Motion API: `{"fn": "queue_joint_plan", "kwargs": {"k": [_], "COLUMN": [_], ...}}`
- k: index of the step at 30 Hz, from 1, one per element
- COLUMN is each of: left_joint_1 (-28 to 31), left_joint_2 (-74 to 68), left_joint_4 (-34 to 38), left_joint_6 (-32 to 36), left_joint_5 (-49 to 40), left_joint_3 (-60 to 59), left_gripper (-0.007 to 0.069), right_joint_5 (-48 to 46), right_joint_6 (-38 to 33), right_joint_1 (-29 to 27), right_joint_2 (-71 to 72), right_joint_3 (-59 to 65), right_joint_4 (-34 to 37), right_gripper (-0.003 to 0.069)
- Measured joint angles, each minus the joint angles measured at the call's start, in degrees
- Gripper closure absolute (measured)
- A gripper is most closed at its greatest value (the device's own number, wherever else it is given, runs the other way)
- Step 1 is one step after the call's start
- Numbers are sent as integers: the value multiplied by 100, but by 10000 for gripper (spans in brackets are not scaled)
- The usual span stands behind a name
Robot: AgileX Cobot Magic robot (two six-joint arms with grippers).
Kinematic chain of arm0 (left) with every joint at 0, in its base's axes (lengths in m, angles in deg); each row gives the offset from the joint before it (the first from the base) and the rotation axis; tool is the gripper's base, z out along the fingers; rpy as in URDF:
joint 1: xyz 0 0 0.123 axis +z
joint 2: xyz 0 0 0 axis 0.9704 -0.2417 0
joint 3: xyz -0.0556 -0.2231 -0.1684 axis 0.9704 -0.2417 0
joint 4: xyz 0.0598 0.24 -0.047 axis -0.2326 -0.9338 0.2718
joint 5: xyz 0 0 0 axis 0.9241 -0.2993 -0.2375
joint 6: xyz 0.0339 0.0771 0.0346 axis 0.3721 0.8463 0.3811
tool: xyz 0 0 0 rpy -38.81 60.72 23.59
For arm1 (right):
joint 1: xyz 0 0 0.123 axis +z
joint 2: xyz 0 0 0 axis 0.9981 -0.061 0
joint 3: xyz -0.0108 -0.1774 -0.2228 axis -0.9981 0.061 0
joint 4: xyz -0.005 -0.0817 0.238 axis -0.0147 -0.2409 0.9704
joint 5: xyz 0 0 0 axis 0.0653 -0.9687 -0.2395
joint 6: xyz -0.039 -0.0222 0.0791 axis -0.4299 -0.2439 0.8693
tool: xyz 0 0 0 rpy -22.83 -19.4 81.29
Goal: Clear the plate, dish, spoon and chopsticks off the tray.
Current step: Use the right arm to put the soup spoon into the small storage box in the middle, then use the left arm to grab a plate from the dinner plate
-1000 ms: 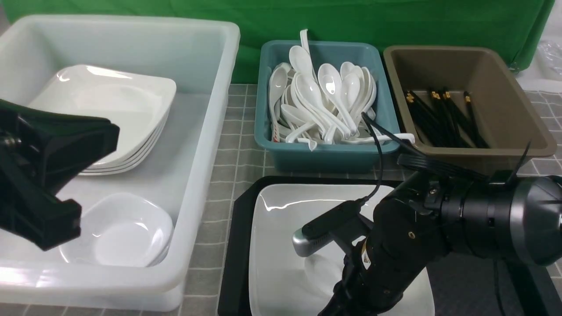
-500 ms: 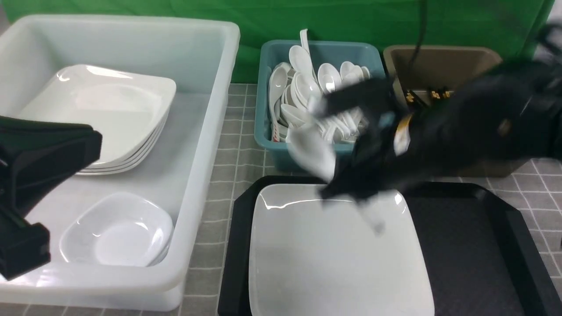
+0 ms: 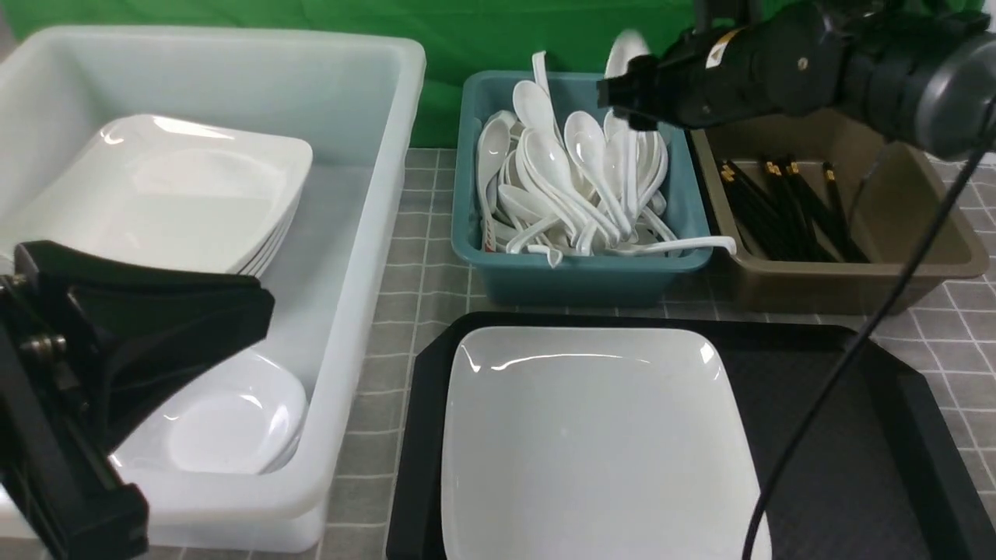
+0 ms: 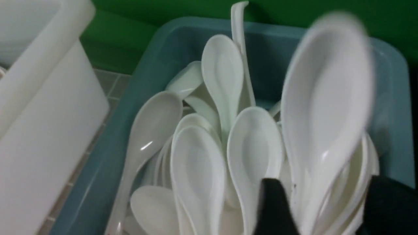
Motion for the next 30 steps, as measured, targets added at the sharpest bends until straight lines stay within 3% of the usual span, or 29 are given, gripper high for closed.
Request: {"fn": "queue_joint_plan", "kwargs": {"k": [2, 5, 7, 8, 9, 13, 15, 19, 21, 26, 30], "left_joint_1": [0, 0, -12, -96, -161, -1066, -1427, -2748, -3044, -3262, -3116], "left_joint_2": [-117, -465, -711, -948, -1075, -1749, -1982, -3022, -3366, -4142, -4615], "left_joint_4": [0, -18, -2, 5, 13, -431, -767, -2264, -2689, -3502, -3755], "left_joint_6": [0, 88, 253, 457, 610, 1014, 956, 341, 178, 33, 33], "left_joint_5": [0, -156, -237, -243, -243, -269, -308, -438, -417, -186, -117], "left_joint_3": [0, 0, -4, -4, 4, 148, 195, 243, 247, 258, 264], "left_gripper": [615, 615, 615, 615, 615, 615, 615, 612, 601, 487, 325], "right_joint_5": [-244, -1105, -1813, -2519, -2849, -3842, -3928, -3829, -3750, -3665, -3658], "right_joint_6": [-112, -550, -972, -1276, -1430, -1554, -1532, -1206, -1108, -1057, -1037], "right_joint_1": [0, 0, 0, 0, 0, 0, 0, 0, 0, 0, 0], "right_joint_2": [64, 534, 925, 1329, 1551, 2771, 3205, 4981, 5542, 6853, 7754], "right_joint_3": [-42, -59, -59, -43, 17, 808, 1207, 2933, 3477, 4540, 4949], "right_joint_4": [0, -15, -27, -31, -31, -31, -20, 0, 5, 44, 156], "right_gripper": [145, 188, 295, 408, 464, 613, 617, 609, 606, 602, 592]}}
